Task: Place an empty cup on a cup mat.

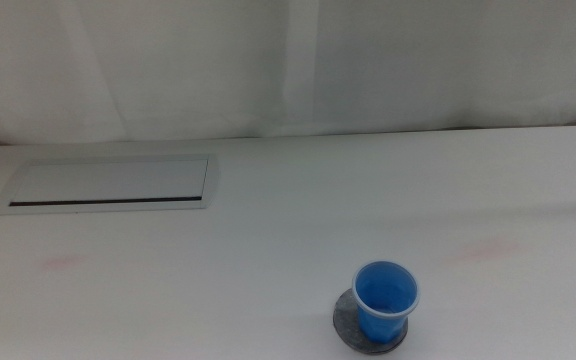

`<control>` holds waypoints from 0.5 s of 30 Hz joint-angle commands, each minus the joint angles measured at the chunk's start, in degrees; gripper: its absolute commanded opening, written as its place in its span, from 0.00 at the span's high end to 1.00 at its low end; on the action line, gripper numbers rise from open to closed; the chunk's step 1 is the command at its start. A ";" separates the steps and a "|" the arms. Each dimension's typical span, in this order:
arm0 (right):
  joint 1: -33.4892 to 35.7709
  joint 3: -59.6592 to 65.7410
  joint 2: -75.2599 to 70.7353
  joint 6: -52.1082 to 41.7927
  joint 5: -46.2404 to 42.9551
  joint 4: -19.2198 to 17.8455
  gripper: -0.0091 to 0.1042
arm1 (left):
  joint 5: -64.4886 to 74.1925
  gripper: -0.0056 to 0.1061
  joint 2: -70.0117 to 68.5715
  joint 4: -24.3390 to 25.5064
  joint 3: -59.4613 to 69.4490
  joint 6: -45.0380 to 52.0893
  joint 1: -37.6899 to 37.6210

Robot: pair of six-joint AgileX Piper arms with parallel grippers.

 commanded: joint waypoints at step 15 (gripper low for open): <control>-0.26 1.97 -1.98 -0.18 0.17 -0.27 0.94 | -26.62 0.56 -19.43 -6.95 39.35 -6.07 0.11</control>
